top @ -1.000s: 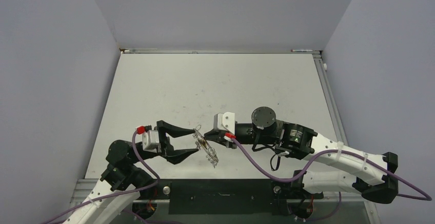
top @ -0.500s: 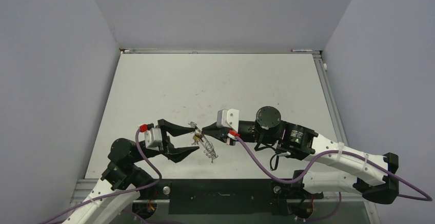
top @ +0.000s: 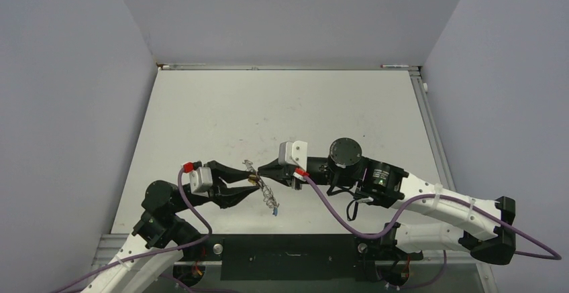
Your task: Put the keys on the keyring
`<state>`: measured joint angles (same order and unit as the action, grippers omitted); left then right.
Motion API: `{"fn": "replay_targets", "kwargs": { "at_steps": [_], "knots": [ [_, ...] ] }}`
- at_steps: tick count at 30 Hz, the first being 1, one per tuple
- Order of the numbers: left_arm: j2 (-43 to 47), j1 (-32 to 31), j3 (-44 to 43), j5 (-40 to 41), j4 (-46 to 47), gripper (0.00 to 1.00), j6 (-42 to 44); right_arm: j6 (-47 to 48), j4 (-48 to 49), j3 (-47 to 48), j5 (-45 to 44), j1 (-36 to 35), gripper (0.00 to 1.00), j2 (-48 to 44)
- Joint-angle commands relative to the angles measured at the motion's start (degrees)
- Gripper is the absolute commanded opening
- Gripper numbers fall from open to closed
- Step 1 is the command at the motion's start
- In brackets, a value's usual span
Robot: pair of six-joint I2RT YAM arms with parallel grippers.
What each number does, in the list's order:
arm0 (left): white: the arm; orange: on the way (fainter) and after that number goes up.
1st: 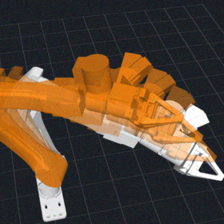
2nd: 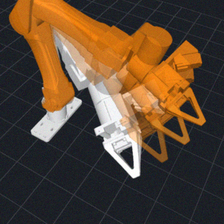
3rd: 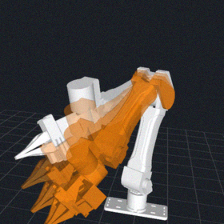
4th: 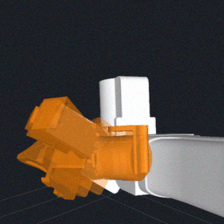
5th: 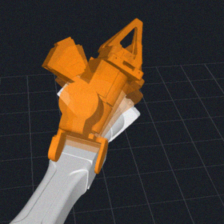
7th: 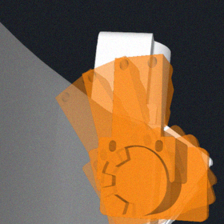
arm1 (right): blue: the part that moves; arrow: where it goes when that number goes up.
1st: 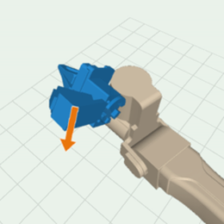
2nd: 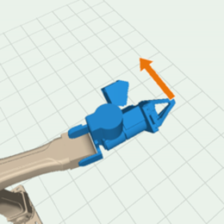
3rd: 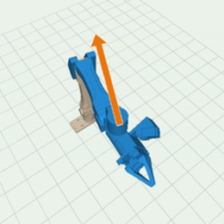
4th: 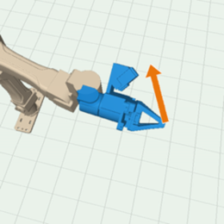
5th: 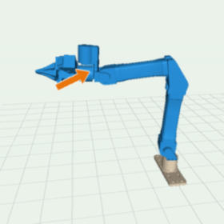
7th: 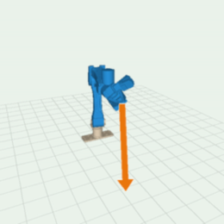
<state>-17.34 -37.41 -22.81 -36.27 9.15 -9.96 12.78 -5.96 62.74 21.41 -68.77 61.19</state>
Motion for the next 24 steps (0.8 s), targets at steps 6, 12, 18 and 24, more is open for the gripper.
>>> {"fn": "replay_targets", "kwargs": {
  "at_steps": [6,12,18,24],
  "knots": [
    [-0.29,0.14,-1.27,0.07,0.61,0.17,0.11,-1.46,8.26,0.25,1.53,-0.44,0.05,0.50],
    [-0.12,0.14,-1.36,0.05,0.53,0.03,0.11,-1.46,8.01,0.54,1.23,-0.37,0.05,0.68],
    [0.03,0.14,-1.36,0.03,0.52,0.03,0.02,-1.53,7.88,0.41,1.18,-0.38,0.05,0.91],
    [0.61,0.14,-1.87,0.22,-0.19,0.00,0.24,-1.37,7.29,-0.26,0.49,-0.39,0.05,0.62]
  ]
}}
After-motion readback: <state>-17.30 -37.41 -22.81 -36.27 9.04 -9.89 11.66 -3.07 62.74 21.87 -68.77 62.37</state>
